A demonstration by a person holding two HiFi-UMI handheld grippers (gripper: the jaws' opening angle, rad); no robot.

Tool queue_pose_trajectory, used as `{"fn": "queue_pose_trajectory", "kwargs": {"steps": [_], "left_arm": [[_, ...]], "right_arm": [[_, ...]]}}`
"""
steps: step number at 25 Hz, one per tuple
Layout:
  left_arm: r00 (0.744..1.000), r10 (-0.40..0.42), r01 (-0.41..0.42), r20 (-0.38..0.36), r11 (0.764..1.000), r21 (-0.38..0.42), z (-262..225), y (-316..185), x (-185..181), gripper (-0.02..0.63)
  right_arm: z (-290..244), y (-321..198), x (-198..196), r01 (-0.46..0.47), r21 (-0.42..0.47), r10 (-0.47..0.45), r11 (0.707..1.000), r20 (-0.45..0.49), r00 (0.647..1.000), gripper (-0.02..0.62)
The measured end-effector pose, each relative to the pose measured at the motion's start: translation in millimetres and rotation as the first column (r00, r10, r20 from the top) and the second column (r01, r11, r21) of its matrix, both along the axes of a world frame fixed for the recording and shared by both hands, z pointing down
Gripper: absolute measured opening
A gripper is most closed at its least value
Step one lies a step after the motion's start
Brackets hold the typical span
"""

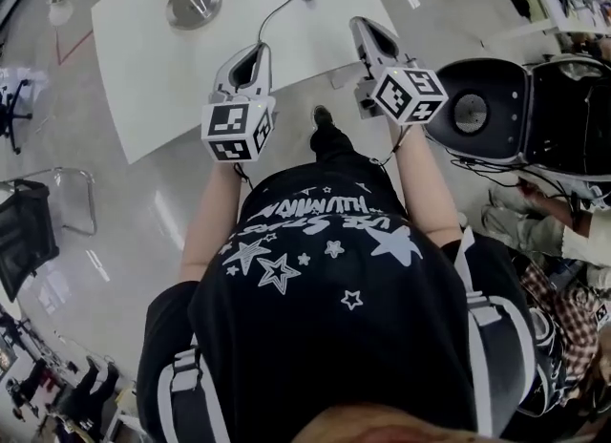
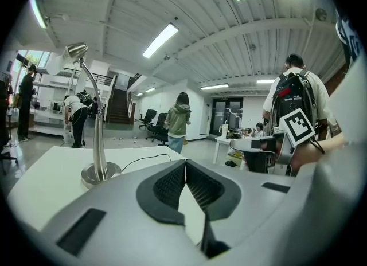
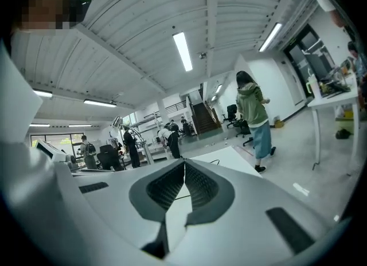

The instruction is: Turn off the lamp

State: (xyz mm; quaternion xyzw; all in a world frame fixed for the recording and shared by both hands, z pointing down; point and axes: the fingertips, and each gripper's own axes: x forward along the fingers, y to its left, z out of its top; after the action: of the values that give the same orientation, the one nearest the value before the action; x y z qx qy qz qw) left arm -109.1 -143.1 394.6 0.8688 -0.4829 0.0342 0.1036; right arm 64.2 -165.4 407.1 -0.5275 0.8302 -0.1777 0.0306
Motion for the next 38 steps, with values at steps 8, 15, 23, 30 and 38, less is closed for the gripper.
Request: {"fn": "queue_pose_trajectory", "kwargs": {"steps": [8,15,23,30,38], "left_arm": [[1.000,-0.013,0.014,0.015,0.999,-0.037,12.1,-51.4,44.5,0.012],[0.998,-0.033,0.038,0.053,0.994,-0.099,35.2,-86.8,74.3,0.014],[0.993,-0.065,0.080,0.096,0.983,-0.167,65.0,-111.9,99.6,0.015],[0.988,-0.071,0.098,0.135,0.975,-0.202,85.5,-133.2,114.6,0.120],[0.973,-0.098,0.148,0.210,0.961,-0.234,116.8,-150.5,123.6,0.229]], "right_arm": [[4.8,-65.2,25.6,0.059,-0.016,-0.059,0.998,0.014,0.998,0.006],[27.2,-101.8,23.4,0.151,-0.063,-0.150,0.987,0.009,0.989,0.006],[44.5,-132.3,33.5,0.211,-0.086,-0.210,0.974,0.021,0.978,0.006],[63.4,-146.5,36.6,0.253,-0.120,-0.251,0.960,0.035,0.967,0.006],[80.8,-147.5,28.7,0.289,-0.154,-0.289,0.945,0.023,0.957,0.006]]}}
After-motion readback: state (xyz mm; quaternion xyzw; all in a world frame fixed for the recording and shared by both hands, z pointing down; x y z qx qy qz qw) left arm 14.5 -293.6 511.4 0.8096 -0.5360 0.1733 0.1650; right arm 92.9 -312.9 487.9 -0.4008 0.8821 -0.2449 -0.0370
